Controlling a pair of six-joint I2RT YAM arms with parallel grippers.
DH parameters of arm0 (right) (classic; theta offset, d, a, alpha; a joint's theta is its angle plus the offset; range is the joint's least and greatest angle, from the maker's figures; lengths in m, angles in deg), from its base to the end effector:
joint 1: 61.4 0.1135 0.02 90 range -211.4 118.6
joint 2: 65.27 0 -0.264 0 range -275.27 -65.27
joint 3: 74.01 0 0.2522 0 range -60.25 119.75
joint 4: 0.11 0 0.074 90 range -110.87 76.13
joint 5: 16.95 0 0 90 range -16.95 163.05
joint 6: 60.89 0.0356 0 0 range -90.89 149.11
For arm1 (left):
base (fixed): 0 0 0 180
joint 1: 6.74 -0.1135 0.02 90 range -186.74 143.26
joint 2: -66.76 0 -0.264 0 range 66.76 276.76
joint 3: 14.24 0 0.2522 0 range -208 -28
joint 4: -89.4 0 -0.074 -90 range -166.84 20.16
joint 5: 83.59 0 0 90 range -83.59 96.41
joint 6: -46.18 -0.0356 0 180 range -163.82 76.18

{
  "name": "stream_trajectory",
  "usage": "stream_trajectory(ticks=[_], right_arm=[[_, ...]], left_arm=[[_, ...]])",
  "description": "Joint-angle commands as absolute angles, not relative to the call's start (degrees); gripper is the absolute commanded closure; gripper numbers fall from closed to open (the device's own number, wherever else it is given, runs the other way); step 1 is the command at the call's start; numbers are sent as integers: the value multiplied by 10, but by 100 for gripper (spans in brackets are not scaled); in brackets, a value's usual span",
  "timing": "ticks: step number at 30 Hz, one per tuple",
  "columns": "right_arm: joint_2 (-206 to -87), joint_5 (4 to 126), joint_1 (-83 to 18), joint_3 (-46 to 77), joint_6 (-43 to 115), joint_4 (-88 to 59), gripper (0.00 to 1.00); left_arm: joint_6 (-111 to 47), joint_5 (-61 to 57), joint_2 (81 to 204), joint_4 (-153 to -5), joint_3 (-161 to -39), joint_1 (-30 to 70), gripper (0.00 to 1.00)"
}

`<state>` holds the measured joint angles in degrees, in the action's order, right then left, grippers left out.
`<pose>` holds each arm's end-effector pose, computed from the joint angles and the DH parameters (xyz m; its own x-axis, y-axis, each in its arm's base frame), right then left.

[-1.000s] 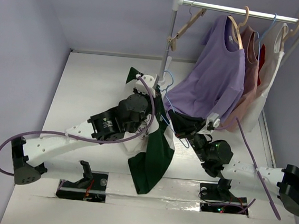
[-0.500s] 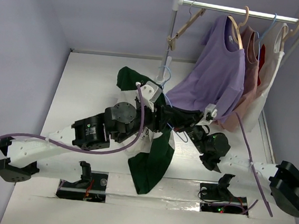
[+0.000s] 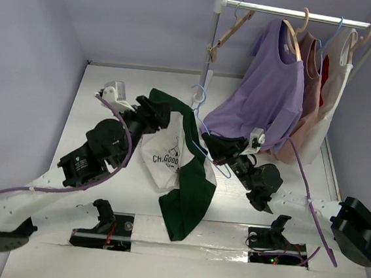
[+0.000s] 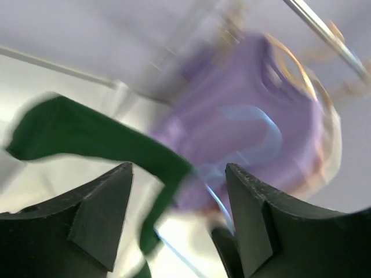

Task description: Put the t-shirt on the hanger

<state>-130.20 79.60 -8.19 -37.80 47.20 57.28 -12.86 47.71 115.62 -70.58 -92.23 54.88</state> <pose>0.1382 0.1780 0.2839 0.0447 0.5749 -0.8170 -0.7885 0.5225 0.3245 0.0996 -0.1350 0.4510 -0.1161 -0.5981 -0.7930 0.3399 0.7262 -0.5976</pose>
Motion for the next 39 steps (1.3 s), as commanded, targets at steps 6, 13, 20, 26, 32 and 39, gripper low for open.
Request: stream_trajectory(ticks=[6,13,20,26,32,39], right_arm=[[-1294,781,-86,-371,482,786,100],[-1292,768,-86,-368,477,766,100],[-1302,763,-86,-352,461,741,100],[-1322,735,-86,-331,458,714,100],[-1352,735,-86,-307,463,682,100],[-1354,743,-86,-303,475,631,100]], left_arm=[[-27,252,1241,-813,-909,385,28],[6,192,1300,-854,-909,375,27],[33,185,1303,-863,-876,369,33],[49,200,1293,-906,-843,369,51],[60,176,1296,-972,-811,369,79],[42,215,1242,-997,-767,369,100]])
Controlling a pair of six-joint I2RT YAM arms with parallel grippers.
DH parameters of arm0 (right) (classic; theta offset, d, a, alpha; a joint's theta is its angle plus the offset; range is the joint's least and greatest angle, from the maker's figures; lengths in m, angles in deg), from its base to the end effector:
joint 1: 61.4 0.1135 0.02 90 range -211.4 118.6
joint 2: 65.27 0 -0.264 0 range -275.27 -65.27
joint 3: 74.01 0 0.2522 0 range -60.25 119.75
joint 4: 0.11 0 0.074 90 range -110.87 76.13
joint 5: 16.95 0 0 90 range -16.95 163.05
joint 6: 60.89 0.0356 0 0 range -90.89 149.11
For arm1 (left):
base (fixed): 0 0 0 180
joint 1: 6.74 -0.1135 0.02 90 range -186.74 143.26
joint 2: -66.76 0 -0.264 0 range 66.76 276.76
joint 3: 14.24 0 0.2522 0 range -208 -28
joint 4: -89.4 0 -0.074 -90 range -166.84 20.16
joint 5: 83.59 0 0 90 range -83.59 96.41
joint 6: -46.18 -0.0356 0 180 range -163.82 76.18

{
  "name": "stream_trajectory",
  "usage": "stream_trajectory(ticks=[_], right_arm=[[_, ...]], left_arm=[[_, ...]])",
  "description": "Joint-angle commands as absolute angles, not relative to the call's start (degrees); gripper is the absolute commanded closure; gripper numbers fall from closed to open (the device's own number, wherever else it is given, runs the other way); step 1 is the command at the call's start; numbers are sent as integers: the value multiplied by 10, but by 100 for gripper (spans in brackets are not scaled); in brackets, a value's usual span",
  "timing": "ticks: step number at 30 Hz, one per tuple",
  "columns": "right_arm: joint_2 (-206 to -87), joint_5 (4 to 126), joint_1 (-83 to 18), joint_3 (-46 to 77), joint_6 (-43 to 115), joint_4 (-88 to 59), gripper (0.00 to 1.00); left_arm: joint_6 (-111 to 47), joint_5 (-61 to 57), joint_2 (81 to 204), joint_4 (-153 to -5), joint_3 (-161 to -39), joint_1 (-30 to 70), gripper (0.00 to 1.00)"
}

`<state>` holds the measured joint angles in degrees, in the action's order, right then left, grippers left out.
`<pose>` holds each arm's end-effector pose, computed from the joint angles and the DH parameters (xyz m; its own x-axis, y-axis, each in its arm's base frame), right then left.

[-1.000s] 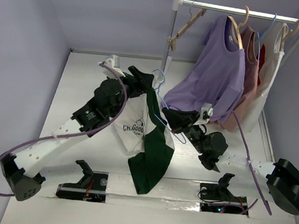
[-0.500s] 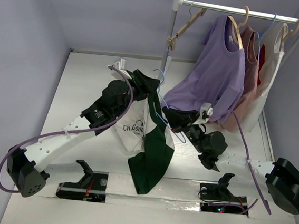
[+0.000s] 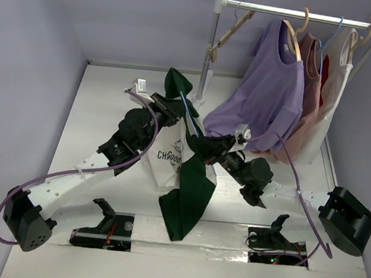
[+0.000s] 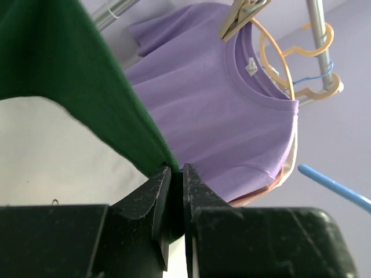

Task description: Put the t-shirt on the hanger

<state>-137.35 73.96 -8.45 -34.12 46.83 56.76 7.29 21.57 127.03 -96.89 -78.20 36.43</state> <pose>0.1522 0.2006 0.2761 -0.0006 0.5043 -0.8635 -0.8284 0.4834 0.2829 0.1869 -0.1625 0.3778 -0.2884 -0.7595 -0.5831 0.3950 0.4603 -0.7950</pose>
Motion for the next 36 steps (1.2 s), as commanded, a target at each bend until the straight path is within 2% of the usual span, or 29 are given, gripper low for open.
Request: stream_trajectory(ticks=[1,2,3,5,6,9,10,14,18,21,22,23,24,27,30,36], right_arm=[[-1345,745,-86,-302,480,616,100],[-1337,745,-86,-294,483,616,100],[-1330,745,-86,-291,484,545,96],[-1296,744,-86,-291,488,505,79],[-1282,743,-86,-300,491,468,62],[-1229,745,-86,-317,500,399,46],[-1218,749,-86,-321,500,384,44],[-1178,766,-86,-335,501,304,42],[-1183,786,-86,-356,518,239,100],[-1223,738,-86,-371,551,241,100],[-1234,735,-86,-377,571,244,97],[-1252,739,-86,-391,581,252,90],[-1261,741,-86,-397,588,275,74],[-1313,719,-86,-382,593,300,57],[-1362,711,-86,-365,596,341,51],[-1441,719,-96,-328,599,398,48]], left_arm=[[40,221,1228,-994,-761,369,100],[36,227,1220,-993,-758,369,100],[35,236,1214,-989,-757,369,100],[28,247,1191,-971,-758,364,100],[23,257,1184,-964,-758,364,100],[24,263,1163,-962,-753,358,100],[25,262,1158,-965,-751,358,100],[29,261,1154,-973,-750,353,100],[41,247,1145,-985,-741,347,100],[51,239,1127,-996,-733,347,100],[52,239,1124,-1000,-729,347,100],[55,239,1121,-1000,-727,341,100],[56,236,1120,-1001,-725,341,100],[58,228,1116,-1010,-717,341,100],[60,221,1116,-1011,-712,341,100],[65,214,1104,-1012,-700,341,100]])
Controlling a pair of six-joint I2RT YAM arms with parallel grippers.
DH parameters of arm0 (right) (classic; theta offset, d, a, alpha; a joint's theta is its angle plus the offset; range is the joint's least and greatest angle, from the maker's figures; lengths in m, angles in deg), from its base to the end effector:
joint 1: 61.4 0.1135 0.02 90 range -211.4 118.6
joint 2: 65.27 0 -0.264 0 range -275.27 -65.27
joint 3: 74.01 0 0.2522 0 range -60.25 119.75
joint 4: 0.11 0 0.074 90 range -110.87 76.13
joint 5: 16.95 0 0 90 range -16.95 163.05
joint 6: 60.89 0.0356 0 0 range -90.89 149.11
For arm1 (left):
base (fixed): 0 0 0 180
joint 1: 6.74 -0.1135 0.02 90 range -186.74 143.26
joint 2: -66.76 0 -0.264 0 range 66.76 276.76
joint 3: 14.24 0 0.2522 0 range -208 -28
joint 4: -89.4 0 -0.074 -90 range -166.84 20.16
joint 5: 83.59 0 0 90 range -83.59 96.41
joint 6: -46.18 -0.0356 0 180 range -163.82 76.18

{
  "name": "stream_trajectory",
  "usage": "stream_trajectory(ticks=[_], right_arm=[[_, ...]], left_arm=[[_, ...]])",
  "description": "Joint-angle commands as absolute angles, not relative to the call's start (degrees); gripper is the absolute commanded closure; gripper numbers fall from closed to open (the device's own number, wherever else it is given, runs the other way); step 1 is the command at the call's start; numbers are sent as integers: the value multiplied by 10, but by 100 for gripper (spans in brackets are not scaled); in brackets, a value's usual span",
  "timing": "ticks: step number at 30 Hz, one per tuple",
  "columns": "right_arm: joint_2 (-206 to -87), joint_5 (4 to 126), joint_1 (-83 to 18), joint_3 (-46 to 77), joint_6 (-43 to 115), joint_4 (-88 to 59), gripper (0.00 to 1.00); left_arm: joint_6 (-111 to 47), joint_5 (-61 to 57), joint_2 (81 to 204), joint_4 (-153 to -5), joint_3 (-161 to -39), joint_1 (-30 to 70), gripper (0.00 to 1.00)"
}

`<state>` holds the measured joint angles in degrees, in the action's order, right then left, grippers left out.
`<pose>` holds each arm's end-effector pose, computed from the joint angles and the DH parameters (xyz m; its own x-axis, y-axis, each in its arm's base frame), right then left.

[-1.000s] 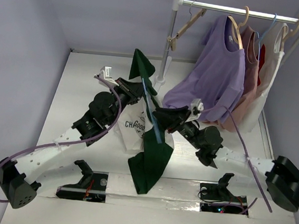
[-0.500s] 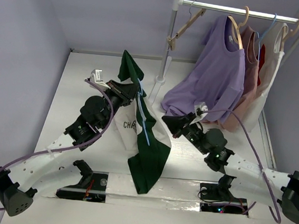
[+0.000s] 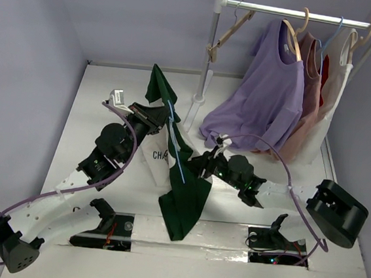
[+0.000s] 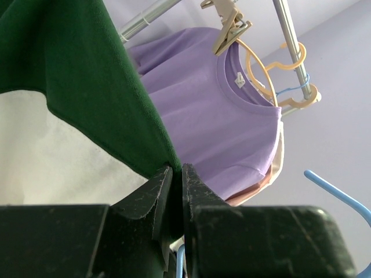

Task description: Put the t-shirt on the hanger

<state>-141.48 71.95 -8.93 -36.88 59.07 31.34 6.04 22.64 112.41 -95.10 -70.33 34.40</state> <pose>0.1587 0.2078 0.1964 -0.4718 0.2054 -0.8574 -0.6566 0.5672 0.4972 0.1481 -0.1162 0.3759 -0.2023 -0.7979 -0.5678 0.4245 0.4510 -0.7851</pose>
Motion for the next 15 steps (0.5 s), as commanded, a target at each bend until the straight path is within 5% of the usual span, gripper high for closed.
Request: stream_trajectory(ticks=[1,6,9,12,15], right_arm=[[-1448,719,-96,-326,599,406,47],[-1488,709,-109,-305,606,440,50],[-1499,697,-109,-309,606,472,81],[-1487,684,-109,-324,602,469,100],[-1459,676,-109,-353,612,475,100]], left_arm=[[65,214,1104,-1013,-700,341,100],[65,210,1102,-1012,-698,341,100],[62,214,1101,-1016,-698,341,100],[58,218,1104,-1026,-700,341,100],[49,220,1114,-1078,-699,336,100]])
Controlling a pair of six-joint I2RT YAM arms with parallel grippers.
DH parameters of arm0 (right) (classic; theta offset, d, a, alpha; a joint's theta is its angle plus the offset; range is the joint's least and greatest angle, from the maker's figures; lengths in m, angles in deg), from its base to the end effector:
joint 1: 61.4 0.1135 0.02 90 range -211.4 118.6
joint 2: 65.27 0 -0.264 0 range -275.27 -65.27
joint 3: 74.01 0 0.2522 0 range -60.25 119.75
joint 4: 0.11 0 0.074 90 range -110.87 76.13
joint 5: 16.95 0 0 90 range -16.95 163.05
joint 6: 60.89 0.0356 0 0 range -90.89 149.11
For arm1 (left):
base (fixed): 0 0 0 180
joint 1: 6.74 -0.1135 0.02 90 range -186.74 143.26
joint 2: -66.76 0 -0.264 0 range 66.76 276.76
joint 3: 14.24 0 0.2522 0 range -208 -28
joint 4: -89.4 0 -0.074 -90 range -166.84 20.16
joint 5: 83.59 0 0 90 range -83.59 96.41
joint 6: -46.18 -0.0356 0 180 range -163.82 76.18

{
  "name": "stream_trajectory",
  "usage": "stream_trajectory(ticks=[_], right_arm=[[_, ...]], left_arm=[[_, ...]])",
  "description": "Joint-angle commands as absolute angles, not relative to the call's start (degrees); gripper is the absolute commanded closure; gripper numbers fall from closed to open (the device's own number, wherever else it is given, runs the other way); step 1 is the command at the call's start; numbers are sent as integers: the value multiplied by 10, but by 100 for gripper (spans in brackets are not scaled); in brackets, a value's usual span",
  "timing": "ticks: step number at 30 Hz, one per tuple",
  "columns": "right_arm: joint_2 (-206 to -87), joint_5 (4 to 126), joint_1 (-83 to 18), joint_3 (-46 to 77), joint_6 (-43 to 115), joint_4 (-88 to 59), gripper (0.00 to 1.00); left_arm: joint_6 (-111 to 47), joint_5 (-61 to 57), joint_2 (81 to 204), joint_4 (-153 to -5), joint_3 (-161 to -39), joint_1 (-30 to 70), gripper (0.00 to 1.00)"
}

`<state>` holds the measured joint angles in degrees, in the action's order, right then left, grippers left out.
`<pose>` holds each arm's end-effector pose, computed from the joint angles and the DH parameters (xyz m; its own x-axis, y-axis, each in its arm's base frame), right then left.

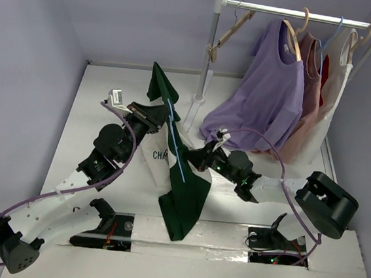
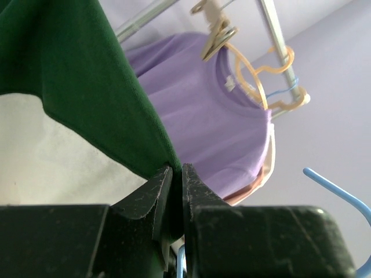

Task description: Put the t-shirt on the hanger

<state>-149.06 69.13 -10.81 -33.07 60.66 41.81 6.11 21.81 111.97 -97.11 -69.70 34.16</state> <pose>0.1796 0.2224 0.2027 -0.4348 0.2931 -0.8515 -0.6885 0.5013 0.5241 0.1467 -0.1146 0.3770 -0.1957 -0.8066 -0.5578 0.4494 0.4318 -0.7820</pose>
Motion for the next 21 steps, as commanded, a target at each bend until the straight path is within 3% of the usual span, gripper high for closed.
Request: stream_trajectory(ticks=[1,11,21], right_arm=[[-1449,678,-109,-376,614,475,100],[-1278,746,-61,-463,602,346,100],[-1245,832,9,-458,594,219,100]], left_arm=[[43,223,1123,-1098,-701,336,100],[-1,282,1184,-1202,-749,320,100],[57,290,1220,-1268,-736,304,100]])
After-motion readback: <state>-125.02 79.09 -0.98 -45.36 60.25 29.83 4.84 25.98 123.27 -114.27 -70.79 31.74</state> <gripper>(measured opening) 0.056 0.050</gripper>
